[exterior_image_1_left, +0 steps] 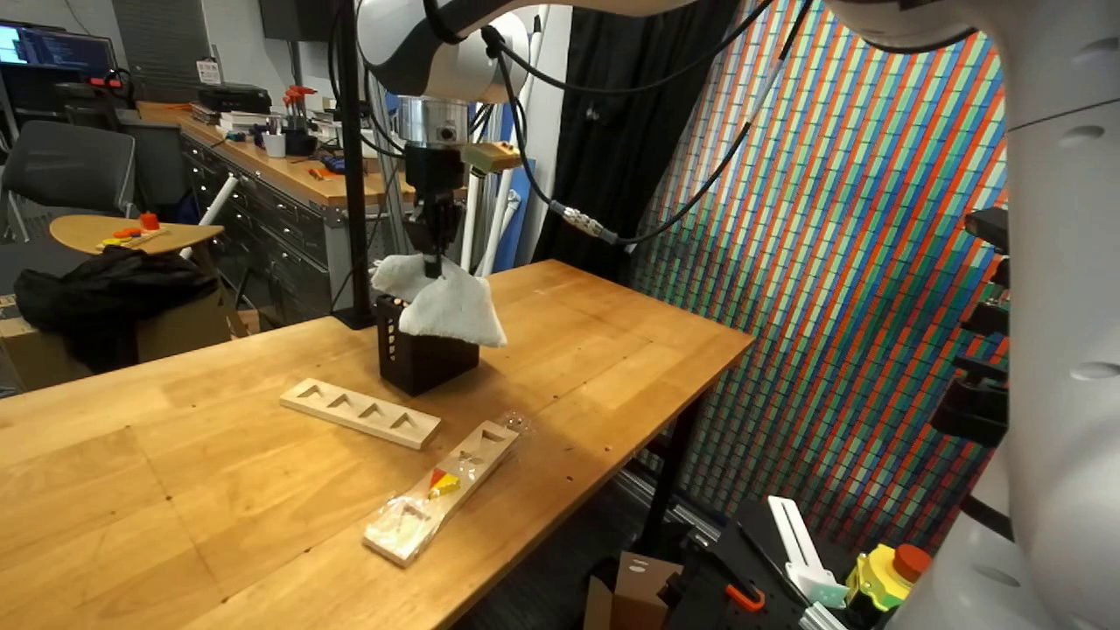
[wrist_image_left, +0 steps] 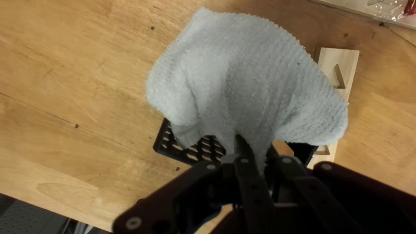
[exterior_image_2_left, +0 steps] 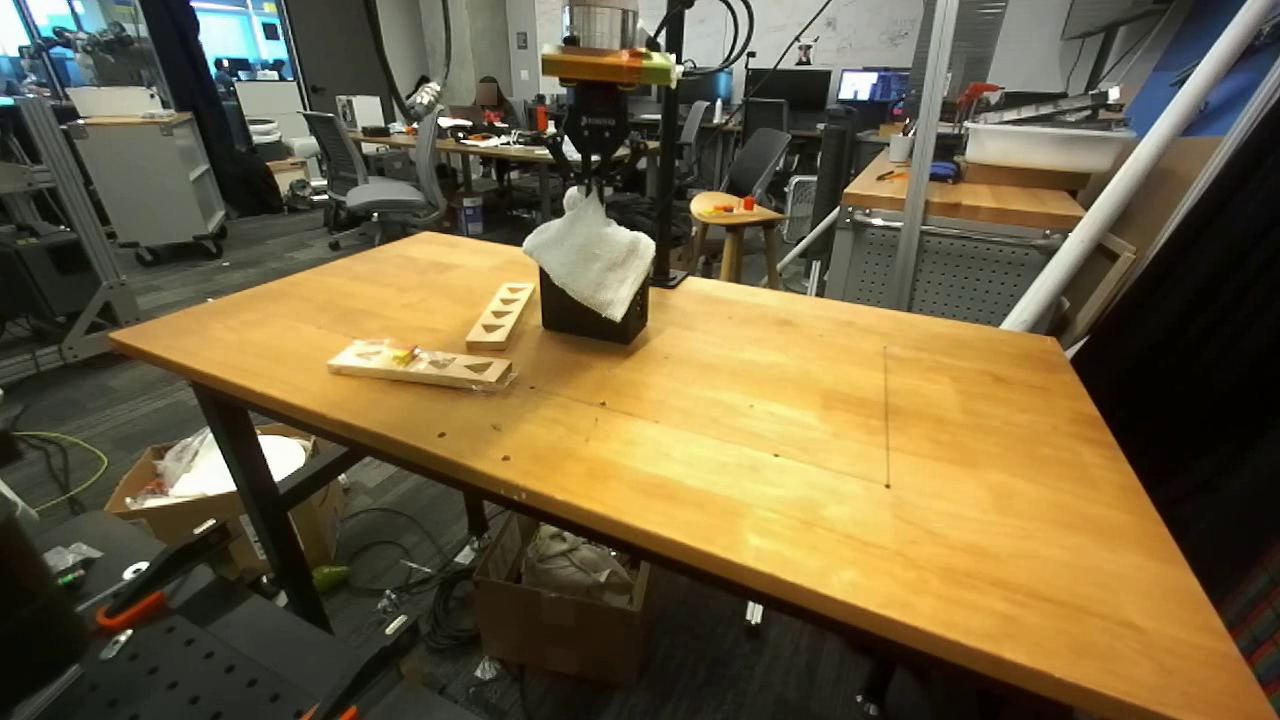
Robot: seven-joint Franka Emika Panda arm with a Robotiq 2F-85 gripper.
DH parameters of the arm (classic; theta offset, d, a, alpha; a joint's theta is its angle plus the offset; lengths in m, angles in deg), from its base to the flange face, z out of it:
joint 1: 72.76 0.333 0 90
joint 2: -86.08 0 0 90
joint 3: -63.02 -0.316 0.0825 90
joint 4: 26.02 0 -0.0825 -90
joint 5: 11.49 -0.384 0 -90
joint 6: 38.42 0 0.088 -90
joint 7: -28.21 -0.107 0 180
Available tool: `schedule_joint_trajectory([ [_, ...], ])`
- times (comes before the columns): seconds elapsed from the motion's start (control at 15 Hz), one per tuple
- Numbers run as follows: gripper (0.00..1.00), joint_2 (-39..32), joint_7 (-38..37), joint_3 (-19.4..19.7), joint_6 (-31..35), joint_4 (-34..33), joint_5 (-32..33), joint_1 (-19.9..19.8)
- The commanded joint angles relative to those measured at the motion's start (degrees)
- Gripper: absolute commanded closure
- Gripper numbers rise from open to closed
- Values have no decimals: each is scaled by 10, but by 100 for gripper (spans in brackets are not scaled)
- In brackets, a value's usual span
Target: Put the white towel inside the black box
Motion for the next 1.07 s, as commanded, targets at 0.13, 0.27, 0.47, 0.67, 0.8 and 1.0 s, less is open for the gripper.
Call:
schedule_joint_trajectory([
  [0.13,97,-23,-145,21,-47,-37,58,42],
  [0.27,97,-32,-176,20,-58,-41,59,47],
  [0.47,97,-45,-197,17,-61,-44,51,50],
  [0.67,97,-49,-208,17,-55,-42,47,49],
  [0.8,97,-48,-206,14,-42,-38,39,44],
  [1.0,97,-48,-194,10,-19,-33,23,36],
])
